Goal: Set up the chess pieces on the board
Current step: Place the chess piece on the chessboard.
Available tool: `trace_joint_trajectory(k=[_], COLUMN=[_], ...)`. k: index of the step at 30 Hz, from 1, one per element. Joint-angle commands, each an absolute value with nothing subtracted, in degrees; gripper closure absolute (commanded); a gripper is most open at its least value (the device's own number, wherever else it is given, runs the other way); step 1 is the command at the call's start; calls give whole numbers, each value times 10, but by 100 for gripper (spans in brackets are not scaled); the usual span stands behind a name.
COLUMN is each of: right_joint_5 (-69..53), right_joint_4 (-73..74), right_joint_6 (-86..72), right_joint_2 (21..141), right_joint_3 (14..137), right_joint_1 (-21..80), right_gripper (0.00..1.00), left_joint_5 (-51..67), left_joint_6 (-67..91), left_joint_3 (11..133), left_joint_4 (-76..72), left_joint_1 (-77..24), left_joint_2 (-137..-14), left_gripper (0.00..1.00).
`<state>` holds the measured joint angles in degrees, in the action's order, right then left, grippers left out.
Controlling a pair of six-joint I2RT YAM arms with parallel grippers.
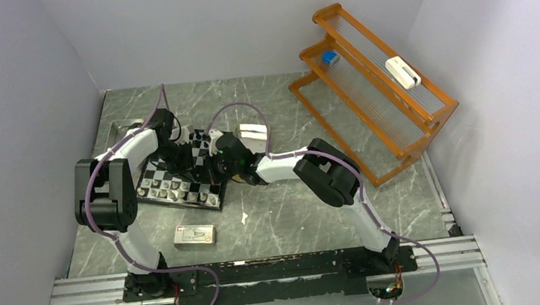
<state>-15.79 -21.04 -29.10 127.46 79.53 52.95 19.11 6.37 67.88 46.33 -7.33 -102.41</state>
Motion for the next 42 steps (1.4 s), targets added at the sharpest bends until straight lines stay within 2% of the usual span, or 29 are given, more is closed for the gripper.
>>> trace_joint_trajectory(k=[1, 5, 24, 42], right_joint_5=[-183, -168, -176, -157], right_joint_4=[-232, -221, -169, -138], right_joint_6=[-319, -304, -308, -290], right_joint_2=[1245, 1225, 1295, 1304], right_joint_3=[785, 800, 873, 870], right_joint_1=[518, 511, 526, 555], right_gripper=[100, 100, 100, 100], left_joint_5=[198, 209, 197, 182], left_joint_6=[57, 59, 52, 53], left_joint_3=[705, 697, 688, 690], left_joint_4=[460, 458, 486, 483], left_joint_1=[-83, -83, -83, -82], left_joint_2=[-1015, -1005, -978, -992], left_gripper=[89, 90, 89, 90])
